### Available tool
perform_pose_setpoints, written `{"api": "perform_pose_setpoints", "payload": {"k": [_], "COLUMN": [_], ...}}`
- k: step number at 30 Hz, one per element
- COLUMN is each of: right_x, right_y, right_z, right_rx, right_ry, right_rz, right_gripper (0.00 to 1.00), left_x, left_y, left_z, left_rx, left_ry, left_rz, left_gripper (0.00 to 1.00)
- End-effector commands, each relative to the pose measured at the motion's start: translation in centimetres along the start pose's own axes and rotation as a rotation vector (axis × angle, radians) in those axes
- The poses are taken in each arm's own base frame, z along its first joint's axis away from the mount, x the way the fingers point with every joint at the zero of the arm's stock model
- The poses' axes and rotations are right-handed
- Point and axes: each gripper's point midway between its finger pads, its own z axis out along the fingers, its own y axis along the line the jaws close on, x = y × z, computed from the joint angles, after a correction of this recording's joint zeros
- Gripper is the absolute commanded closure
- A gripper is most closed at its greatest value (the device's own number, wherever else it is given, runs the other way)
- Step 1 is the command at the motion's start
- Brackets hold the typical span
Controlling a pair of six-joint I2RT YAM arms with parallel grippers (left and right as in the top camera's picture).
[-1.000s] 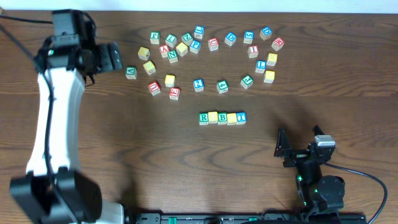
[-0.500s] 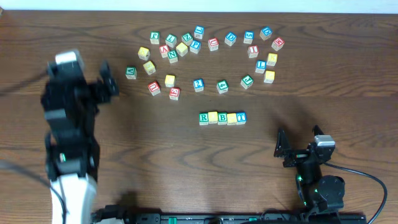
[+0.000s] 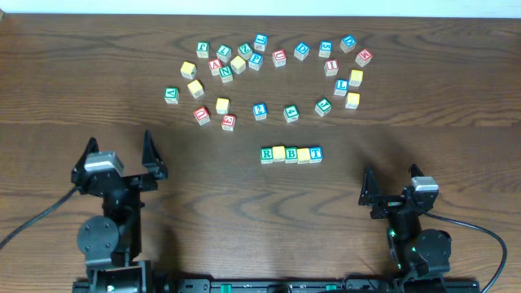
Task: Spell out ROBOT
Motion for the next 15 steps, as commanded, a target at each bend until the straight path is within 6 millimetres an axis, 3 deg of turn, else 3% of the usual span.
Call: {"api": "perform_pose_setpoints", "payload": {"k": [1,11,15], "right_x": [0.0,0.0,0.0], "right_y": [-0.3,-0.3,-0.3], "right_z": [0.0,0.0,0.0], "right_rx": [0.01,0.01,0.01], "right_ry": [0.0,0.0,0.0], "right_rz": [0.015,0.015,0.015], "right_gripper": [0.01,0.01,0.01], "left_x": [1.2,4.0,6.0], "left_y": [-0.2,-1.1,-1.4], "left_z": [-0.4,-1.7,-2.2], "left_rx": [0.014,0.069,0.089], "left_ry": [-0.041,-0.078,-0.058], "left_rz": [0.011,0.003,0.001], "left_gripper": [0.02,0.02,0.02]}}
